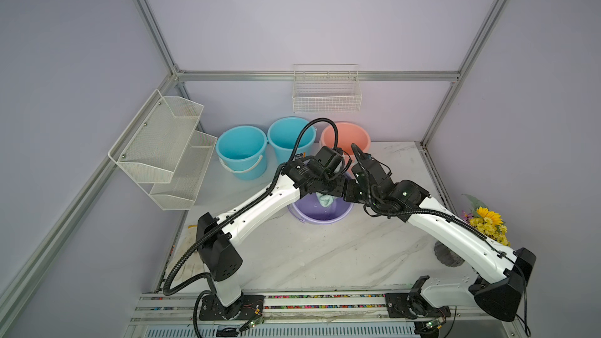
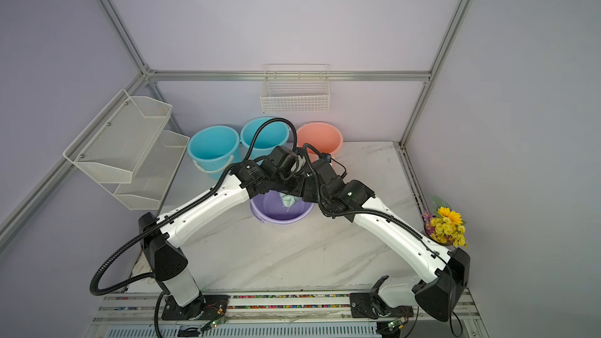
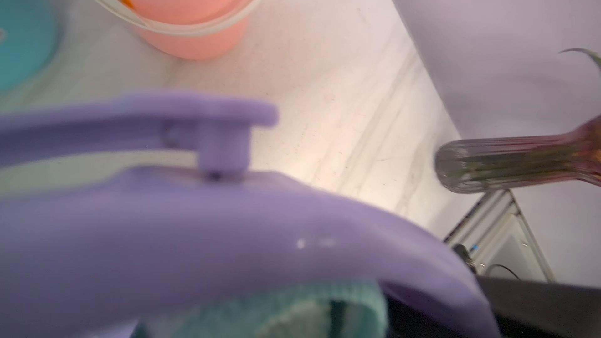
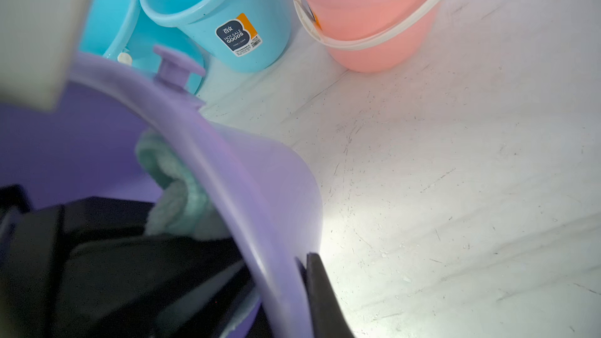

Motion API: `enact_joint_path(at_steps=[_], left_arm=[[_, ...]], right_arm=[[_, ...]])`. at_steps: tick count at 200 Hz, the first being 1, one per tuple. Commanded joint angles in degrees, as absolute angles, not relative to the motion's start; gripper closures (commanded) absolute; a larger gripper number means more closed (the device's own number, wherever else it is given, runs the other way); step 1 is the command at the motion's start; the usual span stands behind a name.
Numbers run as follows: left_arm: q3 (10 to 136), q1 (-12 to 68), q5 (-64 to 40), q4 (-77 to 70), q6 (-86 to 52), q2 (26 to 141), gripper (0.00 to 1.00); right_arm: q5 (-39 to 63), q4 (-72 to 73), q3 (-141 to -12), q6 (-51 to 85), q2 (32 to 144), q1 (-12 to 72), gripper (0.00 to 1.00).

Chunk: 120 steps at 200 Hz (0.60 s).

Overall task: Wipe the inside of the bucket with a cloth
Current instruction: Wipe the dirt from the inside of the bucket.

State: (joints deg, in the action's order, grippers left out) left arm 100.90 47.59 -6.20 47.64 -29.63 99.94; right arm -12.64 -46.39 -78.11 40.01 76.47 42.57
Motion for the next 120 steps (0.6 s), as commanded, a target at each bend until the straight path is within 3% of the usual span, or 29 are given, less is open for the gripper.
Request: enact_joint_path(at_steps=[1, 39, 81, 120], left_arm=[[98.3, 49.8, -26.0, 35.0, -33.7, 94.4, 1.00], [89.9, 49.8, -39.6, 34.5, -39.8, 89.8, 1.00], [83.8, 49.9, -46.7, 35.6, -39.2, 81.5, 1.00], [85.9, 49.9, -39.2, 53.6, -30.6, 79.3, 1.00]], right_arm=[[-12.0, -42.0, -80.2, 40.8, 76.0, 43.4, 1.00], [-14.8, -42.7, -80.4, 39.9, 75.7, 43.3, 1.00], [-15.8, -43.3, -80.6, 39.4, 76.5, 43.0, 1.00], [-15.9, -43.5, -81.3, 39.4, 76.4, 43.0, 1.00]])
